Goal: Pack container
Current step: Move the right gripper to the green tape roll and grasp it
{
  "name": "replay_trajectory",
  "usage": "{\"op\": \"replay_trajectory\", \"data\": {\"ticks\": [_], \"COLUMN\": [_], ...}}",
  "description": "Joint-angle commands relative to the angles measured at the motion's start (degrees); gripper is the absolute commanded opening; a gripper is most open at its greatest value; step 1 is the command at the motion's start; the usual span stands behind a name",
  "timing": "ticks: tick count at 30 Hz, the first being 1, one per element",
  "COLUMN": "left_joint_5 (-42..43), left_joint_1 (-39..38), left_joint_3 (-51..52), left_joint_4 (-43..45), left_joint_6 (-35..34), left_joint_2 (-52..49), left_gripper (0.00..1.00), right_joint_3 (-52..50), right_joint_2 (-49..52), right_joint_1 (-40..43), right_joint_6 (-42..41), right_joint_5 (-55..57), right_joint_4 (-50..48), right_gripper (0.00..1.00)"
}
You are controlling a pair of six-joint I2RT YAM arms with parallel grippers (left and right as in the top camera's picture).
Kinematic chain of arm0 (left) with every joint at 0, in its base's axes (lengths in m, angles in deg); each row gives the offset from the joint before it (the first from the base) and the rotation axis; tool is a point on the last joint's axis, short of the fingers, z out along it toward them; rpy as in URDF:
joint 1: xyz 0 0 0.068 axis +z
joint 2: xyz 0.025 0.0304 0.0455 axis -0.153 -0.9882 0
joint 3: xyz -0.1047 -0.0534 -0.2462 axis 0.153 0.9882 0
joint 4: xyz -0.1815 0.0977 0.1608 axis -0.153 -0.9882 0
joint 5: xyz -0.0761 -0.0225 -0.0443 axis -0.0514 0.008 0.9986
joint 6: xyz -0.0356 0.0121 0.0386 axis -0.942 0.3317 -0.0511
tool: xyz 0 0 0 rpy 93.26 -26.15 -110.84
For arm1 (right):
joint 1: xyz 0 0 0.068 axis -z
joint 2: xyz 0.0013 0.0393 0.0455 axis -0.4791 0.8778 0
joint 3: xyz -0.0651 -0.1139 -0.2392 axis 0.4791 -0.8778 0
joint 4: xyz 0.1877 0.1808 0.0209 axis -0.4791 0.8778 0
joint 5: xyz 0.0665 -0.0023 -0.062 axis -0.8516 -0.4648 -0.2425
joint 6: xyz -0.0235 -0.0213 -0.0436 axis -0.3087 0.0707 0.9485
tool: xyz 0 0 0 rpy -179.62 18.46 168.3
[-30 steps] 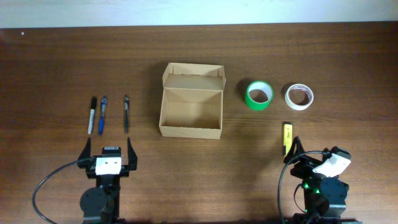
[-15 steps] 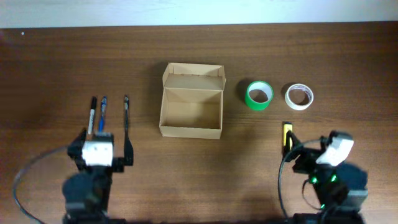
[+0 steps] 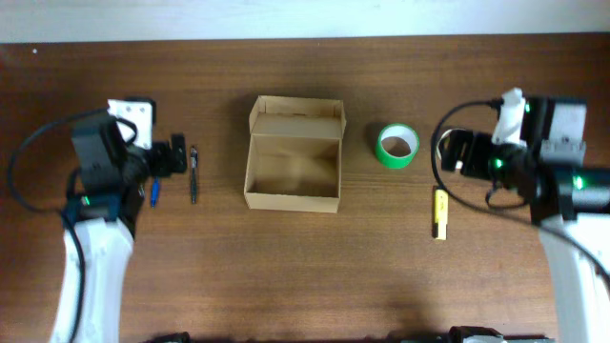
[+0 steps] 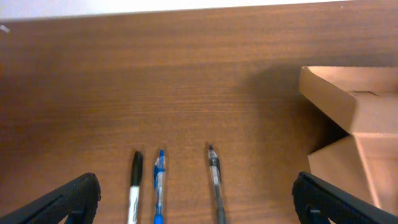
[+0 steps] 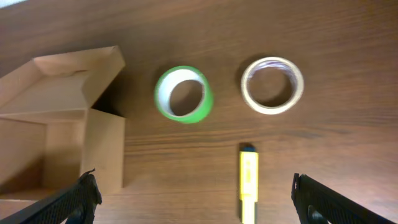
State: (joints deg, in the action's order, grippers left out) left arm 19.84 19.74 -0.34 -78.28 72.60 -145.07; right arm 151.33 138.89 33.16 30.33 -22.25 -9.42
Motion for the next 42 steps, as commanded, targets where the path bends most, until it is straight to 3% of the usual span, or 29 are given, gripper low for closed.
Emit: {"op": "replay_trajectory", "data": {"ticks": [1,10,22,32,39,42], "left_joint_5": [7.1,0.3,0.3,0.3,0.3,0.3], "left_joint_1": [2.7,3.8,3.8,3.8,3.8,3.8], "left_joint_3": [-3.8,-4.0,-4.0,-4.0,-4.0,-4.0], "left_joint_4": [-0.6,-1.3,-1.3,-1.3,-1.3,-1.3], "left_joint_6": [-0.3,-0.3,-0.3,-0.3,-0.3,-0.3], "left_joint_2": [-5.0,-11.0,-11.4,-11.4,-11.4,-11.4], "left_gripper": [0.99,0.99,0.99,0.99,0.99,0.99], "right_joint_3": [3.3,7.7,18.1,18.2,18.2,18.1], "right_joint_2": [4.1,17.3,36.0,44.7,47.3,48.6], "right_joint_1": [0.3,-0.7,-7.4,-6.4,-6.4,-6.4], "right_joint_6": [0.8,-4.2,-4.2,-3.9,-3.9,-4.0], "right_joint_5": [-5.9,-6.4,9.5,10.8,9.8,9.7], "right_joint_4": [0.1,-0.3,-0.1,-2.1,-4.1,-4.3], "right_gripper": [0.98,0.93,0.95,0.90,0.59,0.60]}}
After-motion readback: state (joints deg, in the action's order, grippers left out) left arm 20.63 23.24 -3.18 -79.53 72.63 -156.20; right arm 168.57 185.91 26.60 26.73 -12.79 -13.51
